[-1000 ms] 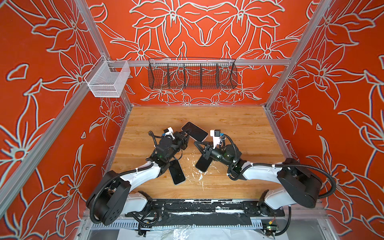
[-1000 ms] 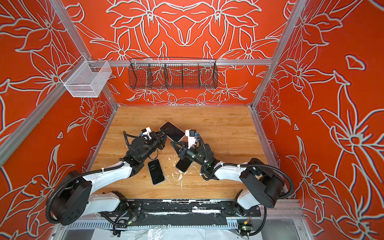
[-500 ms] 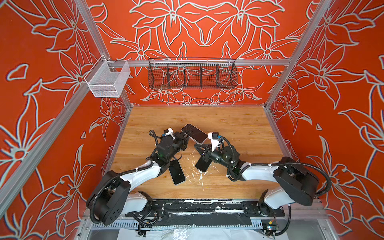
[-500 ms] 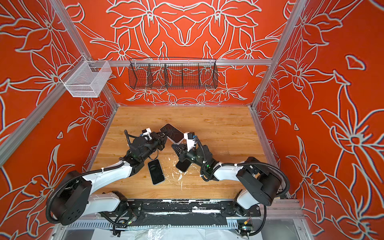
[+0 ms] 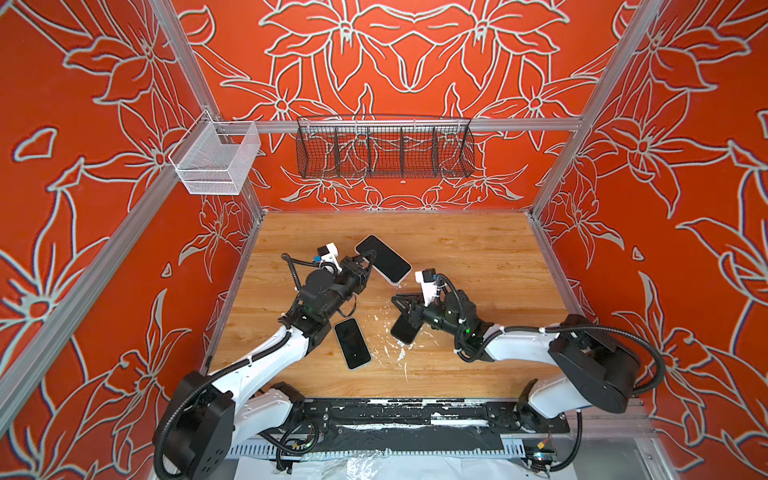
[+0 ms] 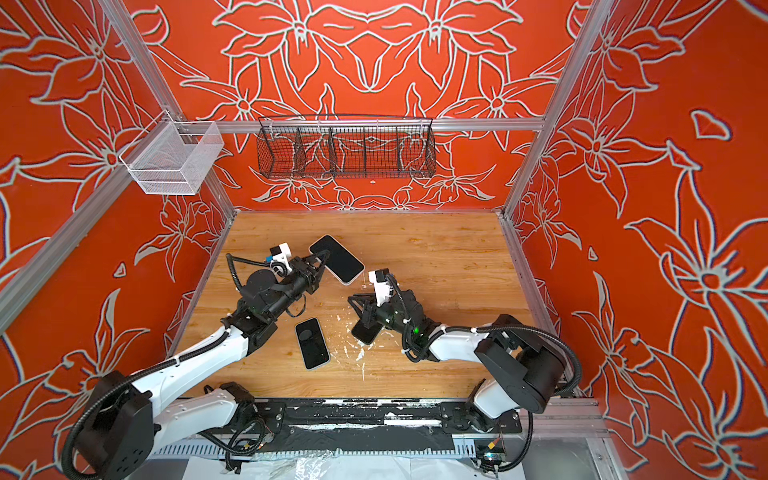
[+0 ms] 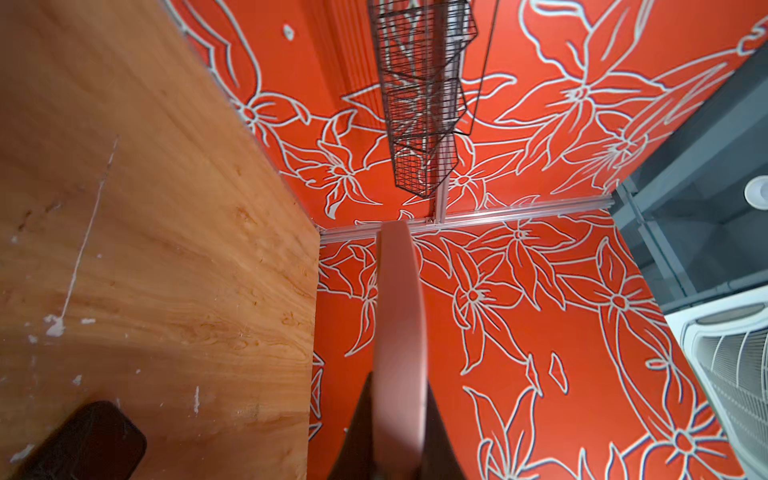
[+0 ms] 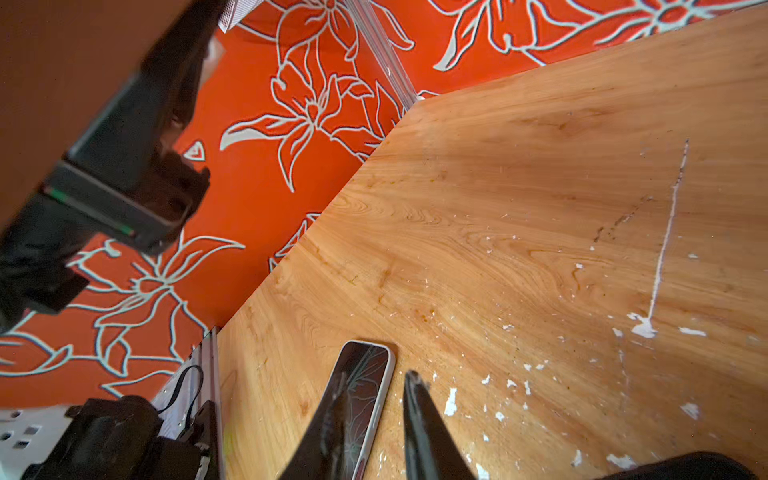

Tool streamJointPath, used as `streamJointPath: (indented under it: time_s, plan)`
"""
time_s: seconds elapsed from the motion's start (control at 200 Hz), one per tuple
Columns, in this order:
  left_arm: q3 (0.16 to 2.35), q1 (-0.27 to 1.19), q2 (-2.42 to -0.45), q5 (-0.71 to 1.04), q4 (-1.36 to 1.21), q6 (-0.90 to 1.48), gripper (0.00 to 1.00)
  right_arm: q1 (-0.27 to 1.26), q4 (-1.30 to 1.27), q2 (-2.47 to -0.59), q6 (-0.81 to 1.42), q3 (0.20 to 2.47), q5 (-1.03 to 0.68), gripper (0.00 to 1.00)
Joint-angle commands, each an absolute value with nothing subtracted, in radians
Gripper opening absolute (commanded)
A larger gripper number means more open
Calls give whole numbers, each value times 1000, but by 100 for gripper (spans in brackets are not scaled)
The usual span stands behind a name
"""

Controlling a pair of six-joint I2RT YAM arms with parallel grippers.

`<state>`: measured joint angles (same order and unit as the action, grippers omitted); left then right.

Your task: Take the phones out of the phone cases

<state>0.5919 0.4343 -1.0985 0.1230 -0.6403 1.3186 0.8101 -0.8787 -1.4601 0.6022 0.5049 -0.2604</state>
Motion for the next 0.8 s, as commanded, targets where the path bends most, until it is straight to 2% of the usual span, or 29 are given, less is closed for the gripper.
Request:
streamJointPath:
  time_s: [0.0, 0.11, 0.32, 0.405, 0.54, 0.586, 0.641, 0.796]
  plan:
    - [645, 388, -1063, 211, -588, 1149, 0, 793, -740, -1381, 563, 553, -353, 29]
    - [724, 331, -1064, 335, -446, 1020, 0, 755, -584, -1313, 515, 602, -444, 32]
    - [929, 238, -1136, 612, -148, 711, 0, 641, -321, -1241, 414, 715, -621, 46]
    - [1031, 227, -1172, 665, 21, 582, 0, 584, -255, -1249, 398, 771, -708, 51]
    - [1169, 218, -1230, 767, 199, 362, 0, 539, -85, -1288, 306, 883, -767, 65]
    - [1210, 215, -1251, 781, 268, 282, 0, 538, -14, -1303, 267, 922, -754, 81]
    - [1250, 215, -1279, 791, 340, 189, 0, 539, 51, -1324, 220, 972, -759, 92]
    - [1276, 206, -1349, 848, 450, -10, 0, 538, 249, -1391, 127, 1112, -763, 96]
